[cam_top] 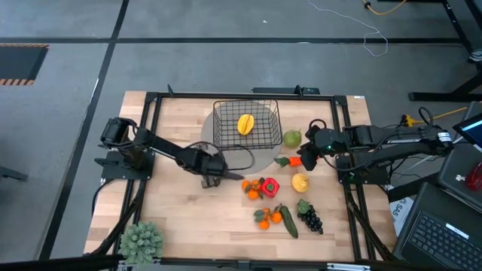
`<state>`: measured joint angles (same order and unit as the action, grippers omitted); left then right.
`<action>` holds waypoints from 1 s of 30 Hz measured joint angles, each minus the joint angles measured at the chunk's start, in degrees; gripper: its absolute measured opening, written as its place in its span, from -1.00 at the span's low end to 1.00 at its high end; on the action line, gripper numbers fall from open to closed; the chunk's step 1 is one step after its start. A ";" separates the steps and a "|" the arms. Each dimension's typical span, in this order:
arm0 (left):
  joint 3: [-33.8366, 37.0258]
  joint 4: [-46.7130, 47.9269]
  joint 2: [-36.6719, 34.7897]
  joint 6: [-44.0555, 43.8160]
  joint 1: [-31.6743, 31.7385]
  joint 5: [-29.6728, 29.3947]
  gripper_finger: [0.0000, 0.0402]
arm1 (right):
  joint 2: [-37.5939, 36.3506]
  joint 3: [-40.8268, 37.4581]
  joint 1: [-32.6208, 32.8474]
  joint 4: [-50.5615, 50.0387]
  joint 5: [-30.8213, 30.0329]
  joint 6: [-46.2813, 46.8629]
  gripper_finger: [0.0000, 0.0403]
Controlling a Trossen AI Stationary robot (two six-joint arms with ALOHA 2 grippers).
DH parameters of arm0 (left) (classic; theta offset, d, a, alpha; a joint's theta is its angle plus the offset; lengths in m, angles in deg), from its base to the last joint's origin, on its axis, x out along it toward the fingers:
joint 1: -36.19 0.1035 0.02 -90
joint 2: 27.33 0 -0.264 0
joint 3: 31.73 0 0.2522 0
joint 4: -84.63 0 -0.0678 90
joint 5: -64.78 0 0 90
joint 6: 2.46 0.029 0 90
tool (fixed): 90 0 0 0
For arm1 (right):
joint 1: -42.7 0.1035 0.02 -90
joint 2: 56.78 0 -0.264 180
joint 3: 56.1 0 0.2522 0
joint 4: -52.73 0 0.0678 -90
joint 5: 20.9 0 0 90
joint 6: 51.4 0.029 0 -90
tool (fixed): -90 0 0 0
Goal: Build produce basket
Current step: Move the eggplant and tangerines to the bottom middle of the table, then put the green pear into the black wire basket
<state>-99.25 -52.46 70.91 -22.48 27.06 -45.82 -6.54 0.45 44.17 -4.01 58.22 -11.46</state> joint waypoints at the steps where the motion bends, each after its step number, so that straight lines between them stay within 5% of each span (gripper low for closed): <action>1: -0.28 -5.02 0.02 1.89 -0.56 3.05 -1.00 | 0.00 0.00 0.00 -0.01 0.00 -0.06 -0.29; 4: -2.56 -16.10 0.01 5.83 -2.76 8.30 -1.00 | 0.00 0.00 0.00 0.04 -0.01 -0.72 -0.29; 7: -7.54 -13.86 0.00 6.68 -4.61 7.92 -1.00 | 0.00 0.00 0.00 0.07 0.02 -1.03 -0.29; 18: -26.96 25.47 -2.17 6.63 -11.52 4.56 -1.00 | 0.00 0.00 0.00 0.08 0.46 -1.03 -0.29; 24: -23.52 37.41 -10.14 1.54 -13.76 2.37 -1.00 | 0.00 0.00 0.00 0.77 0.50 -1.04 -0.29; 30: -7.69 27.76 -24.72 3.64 -17.17 1.60 -1.00 | 0.00 0.00 0.00 1.26 0.47 -1.27 -0.29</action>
<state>-106.94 -24.70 46.18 -18.84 9.88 -44.22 -6.54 0.45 44.17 -2.75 58.69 -12.73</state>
